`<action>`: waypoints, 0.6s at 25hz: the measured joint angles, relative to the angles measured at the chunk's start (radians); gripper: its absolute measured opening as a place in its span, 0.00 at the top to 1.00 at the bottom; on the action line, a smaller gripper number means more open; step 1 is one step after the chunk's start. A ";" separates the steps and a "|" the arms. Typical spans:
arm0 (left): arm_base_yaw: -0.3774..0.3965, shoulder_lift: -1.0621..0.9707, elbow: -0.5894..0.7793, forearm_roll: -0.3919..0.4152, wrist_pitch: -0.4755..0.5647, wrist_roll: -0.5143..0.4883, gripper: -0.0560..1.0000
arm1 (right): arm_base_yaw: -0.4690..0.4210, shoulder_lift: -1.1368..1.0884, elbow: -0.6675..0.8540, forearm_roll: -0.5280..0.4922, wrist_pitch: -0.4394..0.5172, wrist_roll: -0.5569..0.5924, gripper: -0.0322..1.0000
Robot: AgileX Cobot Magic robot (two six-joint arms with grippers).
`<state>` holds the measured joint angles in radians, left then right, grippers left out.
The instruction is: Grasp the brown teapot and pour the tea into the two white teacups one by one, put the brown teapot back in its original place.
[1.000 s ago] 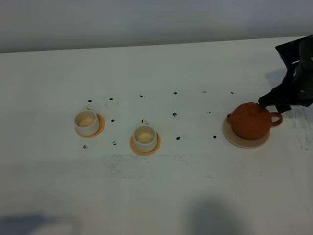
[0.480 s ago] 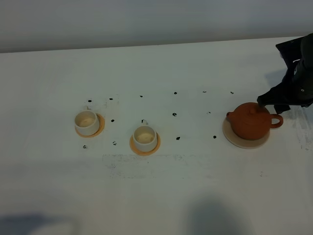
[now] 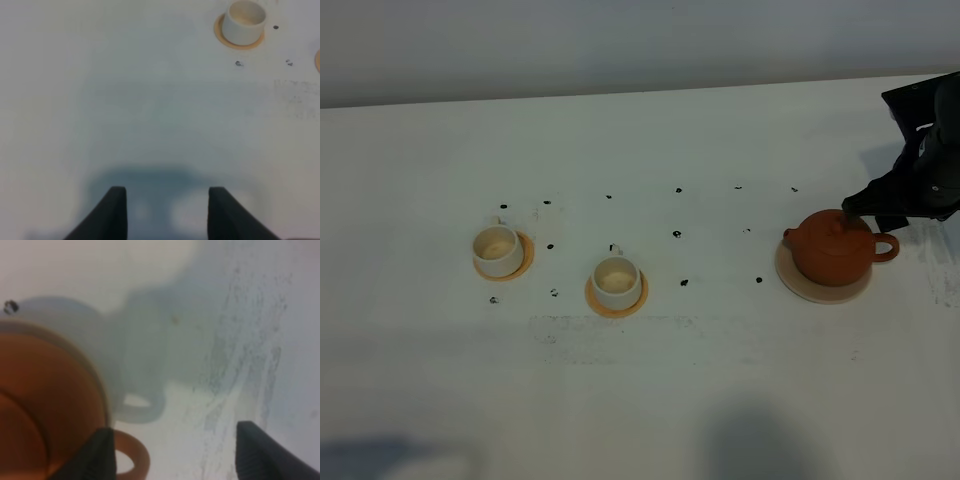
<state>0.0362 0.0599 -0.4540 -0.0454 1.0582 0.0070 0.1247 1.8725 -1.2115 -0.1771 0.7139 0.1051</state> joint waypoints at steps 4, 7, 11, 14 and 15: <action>0.000 0.000 0.000 0.000 0.000 -0.001 0.59 | 0.000 0.000 0.002 0.000 -0.029 0.011 0.46; 0.000 0.000 0.000 0.000 0.000 -0.001 0.59 | 0.000 0.000 0.002 0.000 -0.014 0.013 0.46; 0.000 0.000 0.000 0.000 0.000 -0.001 0.59 | 0.000 0.000 0.003 0.000 0.008 0.016 0.46; 0.000 0.000 0.000 0.000 0.000 -0.001 0.59 | 0.000 0.000 0.016 0.004 0.008 0.017 0.46; 0.000 0.000 0.000 0.000 0.000 -0.001 0.59 | 0.000 0.000 0.025 0.005 0.008 0.017 0.46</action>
<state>0.0362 0.0599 -0.4540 -0.0454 1.0582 0.0060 0.1247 1.8725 -1.1862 -0.1717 0.7218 0.1223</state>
